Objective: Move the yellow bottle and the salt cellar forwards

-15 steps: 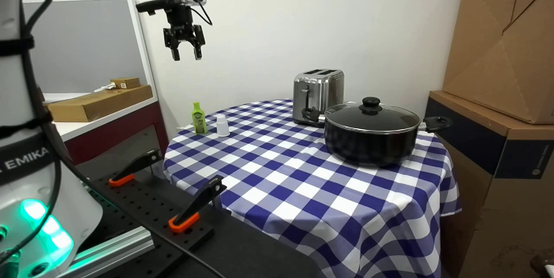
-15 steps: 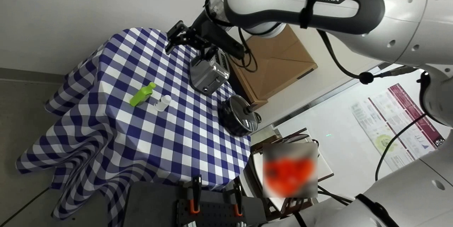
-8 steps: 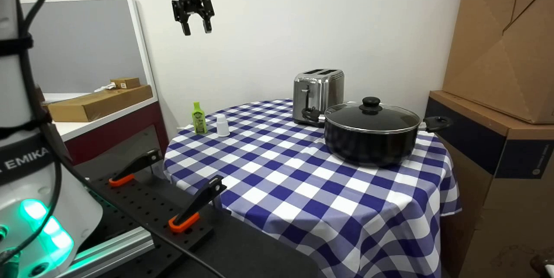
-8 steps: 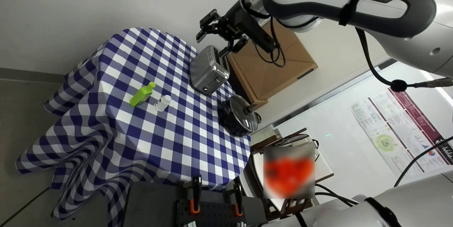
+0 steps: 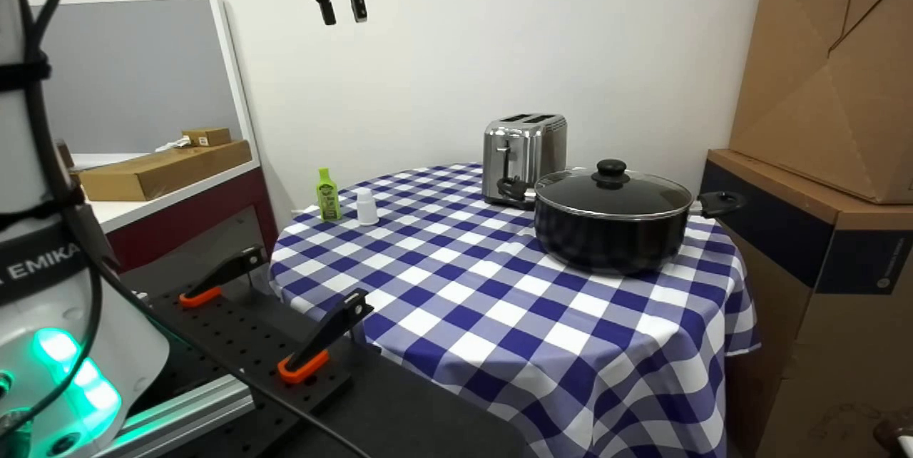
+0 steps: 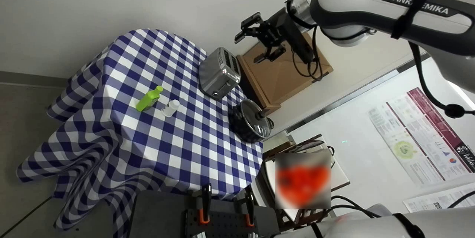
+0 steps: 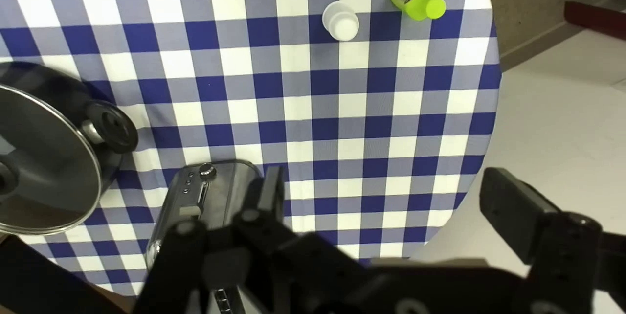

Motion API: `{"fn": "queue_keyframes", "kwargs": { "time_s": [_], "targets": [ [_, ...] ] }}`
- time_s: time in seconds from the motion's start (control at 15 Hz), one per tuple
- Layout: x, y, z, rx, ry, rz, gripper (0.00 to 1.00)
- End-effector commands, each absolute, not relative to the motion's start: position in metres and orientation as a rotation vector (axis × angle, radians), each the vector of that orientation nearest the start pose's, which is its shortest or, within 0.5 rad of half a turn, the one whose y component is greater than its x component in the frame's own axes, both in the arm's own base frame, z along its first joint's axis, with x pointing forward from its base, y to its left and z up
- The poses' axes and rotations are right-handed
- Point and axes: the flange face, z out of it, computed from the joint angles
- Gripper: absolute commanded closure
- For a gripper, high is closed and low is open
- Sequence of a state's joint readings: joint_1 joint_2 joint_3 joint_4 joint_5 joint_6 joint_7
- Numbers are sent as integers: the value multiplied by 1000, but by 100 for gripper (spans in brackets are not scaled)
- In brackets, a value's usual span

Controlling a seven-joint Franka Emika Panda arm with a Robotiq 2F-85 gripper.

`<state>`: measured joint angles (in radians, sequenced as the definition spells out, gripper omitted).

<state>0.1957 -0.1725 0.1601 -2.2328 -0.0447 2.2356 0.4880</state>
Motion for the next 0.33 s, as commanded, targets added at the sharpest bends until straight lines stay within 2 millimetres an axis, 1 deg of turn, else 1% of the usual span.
{"fn": "queue_keyframes", "kwargs": {
  "time_s": [0.0,0.07,0.27],
  "targets": [
    [451,156,482,-3034,254,-256,0],
    [468,167,472,-3077,230,-275,0],
    [458,160,482,-3048,260,-279,0]
  ]
}}
